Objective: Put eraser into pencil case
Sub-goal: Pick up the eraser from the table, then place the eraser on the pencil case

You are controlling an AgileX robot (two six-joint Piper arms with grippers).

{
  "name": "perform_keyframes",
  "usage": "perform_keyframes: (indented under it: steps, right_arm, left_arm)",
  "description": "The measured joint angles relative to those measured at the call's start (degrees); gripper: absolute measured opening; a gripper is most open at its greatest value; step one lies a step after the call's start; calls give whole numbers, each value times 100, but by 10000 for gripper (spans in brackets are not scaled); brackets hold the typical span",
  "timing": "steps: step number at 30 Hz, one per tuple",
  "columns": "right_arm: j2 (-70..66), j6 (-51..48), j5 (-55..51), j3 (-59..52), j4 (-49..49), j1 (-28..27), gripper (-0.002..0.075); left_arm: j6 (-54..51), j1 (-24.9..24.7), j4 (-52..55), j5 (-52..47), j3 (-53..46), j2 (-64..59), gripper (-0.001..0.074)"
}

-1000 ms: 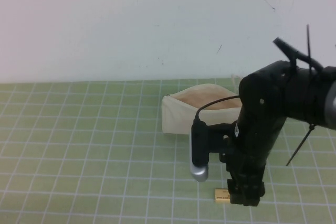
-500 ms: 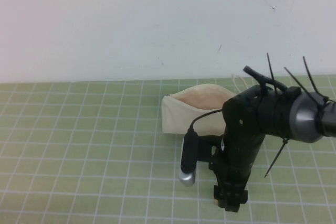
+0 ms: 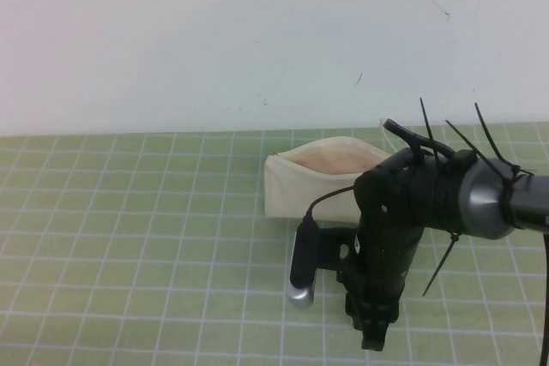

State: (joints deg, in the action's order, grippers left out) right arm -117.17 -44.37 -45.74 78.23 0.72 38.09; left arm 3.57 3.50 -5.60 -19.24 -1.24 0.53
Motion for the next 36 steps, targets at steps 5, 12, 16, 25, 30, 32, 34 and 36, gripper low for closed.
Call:
perform_keyframes:
  steps: [5,12,16,25,30,32,34,36]
  right_arm:
    - [144,258,-106,0,0,12,212]
    - [1307,866,-22,41,-280,12,212]
    - [1529,1460,392,357,-806,-60,212]
    - [690,1778,954,1449,-838,-680,212]
    - [93,1996,954,1890,-771,-795,213]
    - [-25,2087,954,1986,-773,-805,245]
    - [-66,2141,954,2015,-748,-805,318]
    - [-66,2154,954,2026,-747,-805,385]
  left_arm:
    - [0,0,0,0,0,0,-3]
    - [0,0,0,0,0,0,-3]
    - [0,0,0,0,0,0,-3]
    - [0,0,0,0,0,0,-3]
    - [0,0,0,0,0,0,-3]
    - [0,0,0,0,0,0,-3]
    - [0,0,0,0,0,0,-3]
    - [0,0,0,0,0,0,-2]
